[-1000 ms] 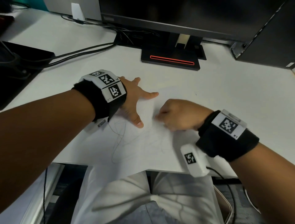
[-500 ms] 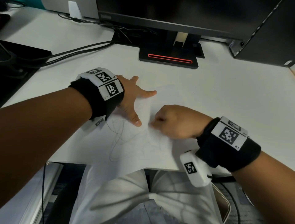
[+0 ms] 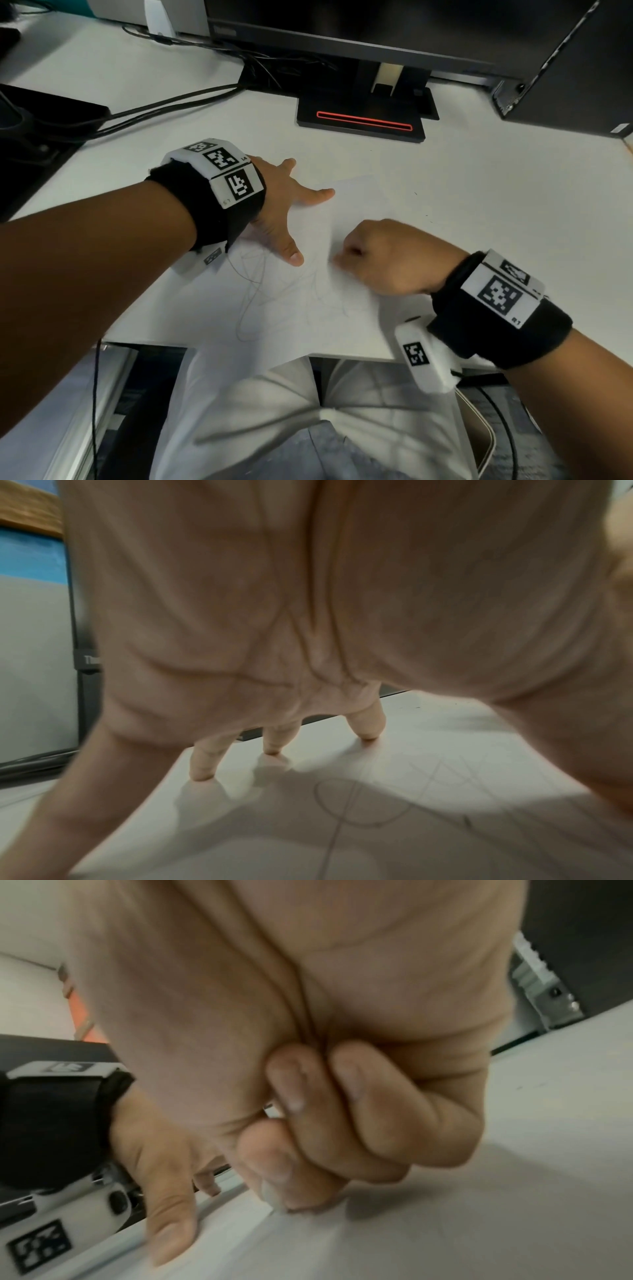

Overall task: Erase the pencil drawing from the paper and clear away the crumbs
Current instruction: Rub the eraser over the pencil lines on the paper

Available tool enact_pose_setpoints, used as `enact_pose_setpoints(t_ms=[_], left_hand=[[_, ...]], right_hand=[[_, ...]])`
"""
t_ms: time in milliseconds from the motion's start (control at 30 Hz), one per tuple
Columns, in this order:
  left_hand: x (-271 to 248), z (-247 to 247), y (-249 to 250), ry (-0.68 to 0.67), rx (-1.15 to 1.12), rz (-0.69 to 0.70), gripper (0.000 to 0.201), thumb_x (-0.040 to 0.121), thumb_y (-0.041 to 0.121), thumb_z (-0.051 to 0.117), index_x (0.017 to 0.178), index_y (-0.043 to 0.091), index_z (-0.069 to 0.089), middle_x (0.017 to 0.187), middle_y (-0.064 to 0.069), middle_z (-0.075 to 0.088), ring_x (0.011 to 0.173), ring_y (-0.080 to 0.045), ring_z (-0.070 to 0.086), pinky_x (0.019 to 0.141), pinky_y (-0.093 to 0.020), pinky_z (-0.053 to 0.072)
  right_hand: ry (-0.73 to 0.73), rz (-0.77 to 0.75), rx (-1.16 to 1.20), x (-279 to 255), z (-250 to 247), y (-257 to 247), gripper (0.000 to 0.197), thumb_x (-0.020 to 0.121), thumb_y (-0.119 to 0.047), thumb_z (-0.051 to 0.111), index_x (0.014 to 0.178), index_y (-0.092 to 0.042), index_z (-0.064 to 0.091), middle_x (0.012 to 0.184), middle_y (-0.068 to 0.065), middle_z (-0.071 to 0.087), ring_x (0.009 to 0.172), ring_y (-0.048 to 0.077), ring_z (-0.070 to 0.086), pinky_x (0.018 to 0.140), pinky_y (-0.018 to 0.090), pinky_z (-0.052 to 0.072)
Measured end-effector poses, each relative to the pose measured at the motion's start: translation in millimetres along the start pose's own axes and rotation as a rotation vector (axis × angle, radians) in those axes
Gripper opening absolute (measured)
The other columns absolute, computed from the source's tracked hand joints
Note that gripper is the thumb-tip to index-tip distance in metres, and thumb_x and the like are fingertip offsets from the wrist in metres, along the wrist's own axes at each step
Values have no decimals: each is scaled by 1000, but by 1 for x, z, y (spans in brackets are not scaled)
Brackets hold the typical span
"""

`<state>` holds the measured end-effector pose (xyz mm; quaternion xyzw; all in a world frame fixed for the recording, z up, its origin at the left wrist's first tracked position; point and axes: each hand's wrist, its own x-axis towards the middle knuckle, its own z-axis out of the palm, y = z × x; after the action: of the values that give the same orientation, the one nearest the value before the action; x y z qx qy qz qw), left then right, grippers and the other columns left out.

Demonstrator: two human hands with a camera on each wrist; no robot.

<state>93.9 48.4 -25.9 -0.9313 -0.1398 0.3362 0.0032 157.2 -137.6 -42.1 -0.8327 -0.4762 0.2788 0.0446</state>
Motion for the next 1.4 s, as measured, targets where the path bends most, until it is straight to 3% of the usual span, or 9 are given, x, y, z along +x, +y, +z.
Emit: enact_pose_setpoints(t_ms=[200,333,467,633,900,1033,1200,1300,1400], left_hand=[[0,-1,1,-1,16,0,124,57,84,69,143,64,-17,162,-6,-25,151,-40,3,117,-54,16],[2,0,0,-4,7,6,124,55,83,71,141,66,-17,162,-5,-25,151,-39,3,117,-53,17],[2,0,-1,-7,7,8,124,56,83,71,142,65,-17,162,-6,-26,151,-40,3,117,-54,17],[3,-1,-1,-11,19,7,125,56,83,71,142,65,-18,162,-7,-26,151,-39,5,117,-52,20],[2,-1,1,-10,23,3,124,57,82,70,143,63,-18,162,-7,-26,151,-38,5,117,-51,20],[0,0,1,-8,18,3,123,58,82,70,143,63,-17,162,-7,-26,151,-38,5,117,-51,19],[2,0,0,-2,14,3,123,57,83,70,143,64,-17,162,-6,-26,151,-37,5,117,-50,21],[1,0,0,3,15,0,124,56,84,70,143,64,-16,163,-6,-24,151,-38,7,117,-50,21],[1,0,0,-1,6,-1,124,56,83,71,142,65,-16,162,-5,-25,151,-37,7,117,-50,21]], right_hand=[[59,108,45,-2,-8,12,42,97,-31,47,59,-12,48,55,-3,50,51,14,44,50,25,33],[-20,9,-2,-7,8,-2,42,99,-31,46,65,-6,52,60,2,53,54,15,45,51,26,35],[44,123,40,-4,-8,10,41,96,-28,47,60,-11,47,56,-1,49,52,15,44,49,26,32],[-44,11,-7,-7,4,-1,43,99,-33,45,66,-8,55,62,4,57,56,16,48,53,28,39],[-53,-24,-38,-4,2,-7,45,100,-33,46,61,-13,49,56,-3,50,51,11,44,52,25,34],[32,70,4,-1,-10,6,42,98,-31,45,62,-11,49,60,2,53,56,17,48,53,27,36],[-66,-7,-9,-9,2,2,47,100,-37,47,60,-14,47,55,-4,47,51,12,41,52,26,36],[31,58,3,-8,-6,9,42,98,-32,46,62,-10,50,60,2,54,56,17,47,52,27,36],[-41,-25,-18,-12,7,0,43,100,-34,45,66,-8,54,62,3,57,57,15,49,54,27,39]])
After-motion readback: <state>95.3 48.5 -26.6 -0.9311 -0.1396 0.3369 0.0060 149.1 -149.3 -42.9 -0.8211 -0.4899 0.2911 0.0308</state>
